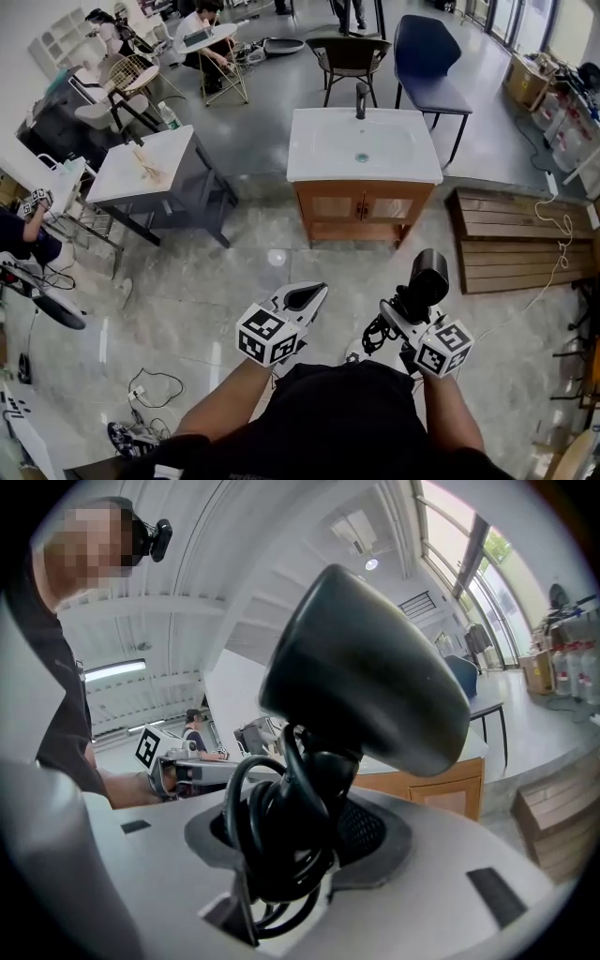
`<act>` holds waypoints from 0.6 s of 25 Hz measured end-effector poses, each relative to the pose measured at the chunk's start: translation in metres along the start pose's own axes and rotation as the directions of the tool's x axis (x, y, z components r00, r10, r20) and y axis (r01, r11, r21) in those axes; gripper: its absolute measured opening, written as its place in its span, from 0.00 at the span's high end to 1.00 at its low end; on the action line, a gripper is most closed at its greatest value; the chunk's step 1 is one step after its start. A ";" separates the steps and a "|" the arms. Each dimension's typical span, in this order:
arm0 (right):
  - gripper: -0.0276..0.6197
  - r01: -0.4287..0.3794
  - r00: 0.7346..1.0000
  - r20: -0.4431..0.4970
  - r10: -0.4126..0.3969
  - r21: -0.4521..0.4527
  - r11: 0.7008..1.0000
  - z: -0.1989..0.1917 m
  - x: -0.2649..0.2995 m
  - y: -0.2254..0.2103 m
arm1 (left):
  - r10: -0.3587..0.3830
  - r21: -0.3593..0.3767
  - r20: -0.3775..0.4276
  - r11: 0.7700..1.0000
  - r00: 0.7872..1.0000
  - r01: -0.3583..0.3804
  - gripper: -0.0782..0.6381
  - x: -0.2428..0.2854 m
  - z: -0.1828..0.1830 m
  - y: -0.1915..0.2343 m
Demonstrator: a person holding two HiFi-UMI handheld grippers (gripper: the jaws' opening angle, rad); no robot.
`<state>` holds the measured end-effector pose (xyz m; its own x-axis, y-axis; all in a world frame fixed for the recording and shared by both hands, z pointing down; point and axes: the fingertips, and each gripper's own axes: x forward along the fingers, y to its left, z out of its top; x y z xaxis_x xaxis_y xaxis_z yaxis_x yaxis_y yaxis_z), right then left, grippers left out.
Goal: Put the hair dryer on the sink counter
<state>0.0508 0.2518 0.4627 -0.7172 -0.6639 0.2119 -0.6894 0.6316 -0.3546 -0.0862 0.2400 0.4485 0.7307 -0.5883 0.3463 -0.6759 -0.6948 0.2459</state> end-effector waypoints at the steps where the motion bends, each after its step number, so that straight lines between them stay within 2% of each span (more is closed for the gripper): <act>1: 0.64 -0.002 1.000 -0.003 0.002 -0.004 1.000 0.002 0.001 -0.009 | 0.008 0.005 0.001 1.000 1.000 -0.008 0.89 0.010 0.004 0.002; 8: 0.64 -0.017 0.999 -0.044 0.018 0.019 1.000 0.005 0.001 -0.069 | 0.028 0.005 -0.019 1.000 0.999 -0.028 0.89 0.069 0.009 -0.001; 15: 0.64 -0.031 0.998 -0.048 0.033 0.040 0.999 0.011 0.009 -0.094 | 0.047 -0.005 -0.058 0.999 0.997 -0.047 0.89 0.090 0.010 0.007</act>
<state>0.1098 0.1821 0.4884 -0.7434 -0.6231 0.2433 -0.6624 0.6351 -0.3974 -0.0238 0.1777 0.4723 0.6916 -0.5948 0.4096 -0.7099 -0.6645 0.2336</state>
